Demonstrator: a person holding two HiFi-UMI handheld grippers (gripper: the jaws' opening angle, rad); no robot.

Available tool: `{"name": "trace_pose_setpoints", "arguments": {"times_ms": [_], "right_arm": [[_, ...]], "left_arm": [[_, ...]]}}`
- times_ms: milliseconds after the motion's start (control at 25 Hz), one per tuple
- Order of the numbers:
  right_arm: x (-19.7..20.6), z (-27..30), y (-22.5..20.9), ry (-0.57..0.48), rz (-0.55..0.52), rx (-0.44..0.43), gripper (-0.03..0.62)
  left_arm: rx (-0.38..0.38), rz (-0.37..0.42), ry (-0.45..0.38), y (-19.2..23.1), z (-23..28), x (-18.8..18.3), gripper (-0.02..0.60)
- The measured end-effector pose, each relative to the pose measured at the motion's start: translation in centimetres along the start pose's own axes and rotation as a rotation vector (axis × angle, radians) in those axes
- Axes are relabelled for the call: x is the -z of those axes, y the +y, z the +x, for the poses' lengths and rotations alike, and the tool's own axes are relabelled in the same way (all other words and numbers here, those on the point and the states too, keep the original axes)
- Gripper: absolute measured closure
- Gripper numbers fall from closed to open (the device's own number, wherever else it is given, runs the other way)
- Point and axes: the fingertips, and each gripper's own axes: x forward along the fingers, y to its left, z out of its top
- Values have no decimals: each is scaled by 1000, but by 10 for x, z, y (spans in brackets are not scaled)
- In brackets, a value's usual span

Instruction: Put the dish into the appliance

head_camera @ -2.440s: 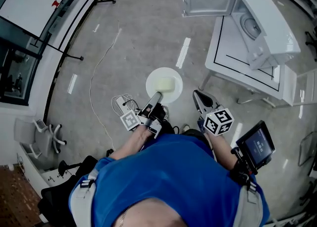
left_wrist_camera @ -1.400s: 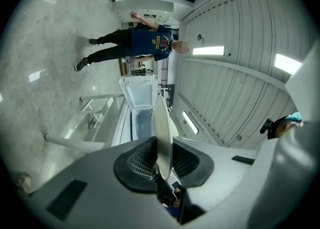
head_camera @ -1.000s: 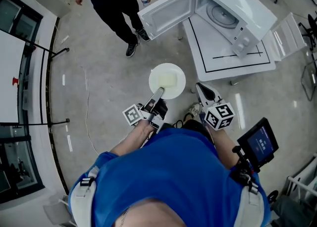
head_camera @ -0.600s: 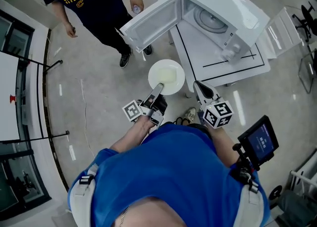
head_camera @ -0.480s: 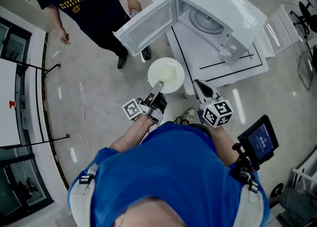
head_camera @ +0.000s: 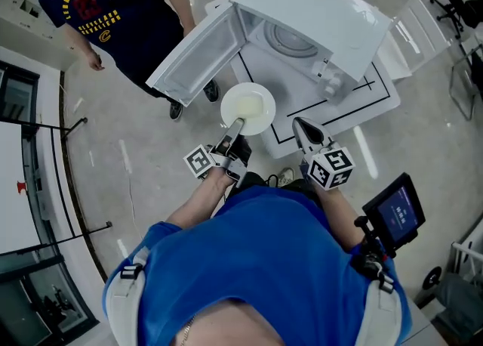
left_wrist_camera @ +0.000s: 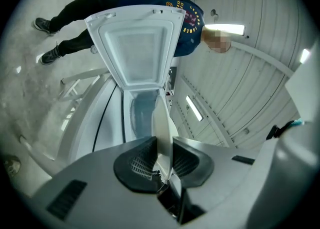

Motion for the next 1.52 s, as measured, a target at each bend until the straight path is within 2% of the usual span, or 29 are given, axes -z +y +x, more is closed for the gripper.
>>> {"name": "trace_pose_setpoints", "arguments": {"times_ms": [960, 1520], "right_arm": [[-13, 37, -39, -46, 63, 270, 593], [-18, 44, -62, -58, 71, 362, 593]], "left_arm": [[-13, -39, 250, 47, 111, -52, 515], [-39, -54, 325, 83, 165, -59, 515]]}}
